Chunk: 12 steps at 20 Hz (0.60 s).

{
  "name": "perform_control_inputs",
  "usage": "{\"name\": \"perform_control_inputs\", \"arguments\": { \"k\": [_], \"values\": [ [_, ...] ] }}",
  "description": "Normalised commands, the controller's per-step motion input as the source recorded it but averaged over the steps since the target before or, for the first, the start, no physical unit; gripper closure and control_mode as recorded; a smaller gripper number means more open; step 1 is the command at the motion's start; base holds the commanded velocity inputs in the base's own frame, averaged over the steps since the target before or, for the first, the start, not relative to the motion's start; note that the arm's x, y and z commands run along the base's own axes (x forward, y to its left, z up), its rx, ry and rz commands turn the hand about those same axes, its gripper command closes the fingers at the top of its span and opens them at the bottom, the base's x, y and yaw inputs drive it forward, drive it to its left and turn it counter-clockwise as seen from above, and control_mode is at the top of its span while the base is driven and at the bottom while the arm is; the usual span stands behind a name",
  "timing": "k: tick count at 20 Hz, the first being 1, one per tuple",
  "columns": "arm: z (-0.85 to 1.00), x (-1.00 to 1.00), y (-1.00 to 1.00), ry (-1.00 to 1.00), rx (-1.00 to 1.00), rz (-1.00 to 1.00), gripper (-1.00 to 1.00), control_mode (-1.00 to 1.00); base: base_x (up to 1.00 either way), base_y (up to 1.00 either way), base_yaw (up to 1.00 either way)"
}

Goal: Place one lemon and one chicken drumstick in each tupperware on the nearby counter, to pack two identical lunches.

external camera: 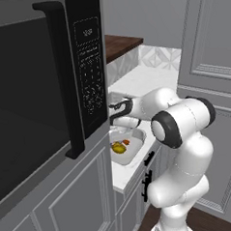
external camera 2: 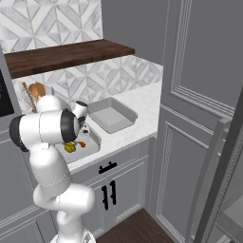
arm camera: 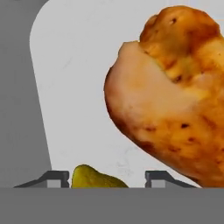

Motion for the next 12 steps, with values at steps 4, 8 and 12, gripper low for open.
{"name": "perform_control_inputs", "arguments": {
  "k": [4,8,12],
  "values": [
    [0.13,0.02,-0.08,0.0,0.0,0.03,-1.0,-1.0,0.0,0.0,0.0],
    [0.61,-0.16,0.0,0.0,-0.09,0.0,-1.0,-1.0,0.0,0.0,0.0],
    [0.81,-0.44,-0.24,0.0,-0.1,-0.06,-1.0,-1.0,0.0,0.0,0.0]
  ]
}}
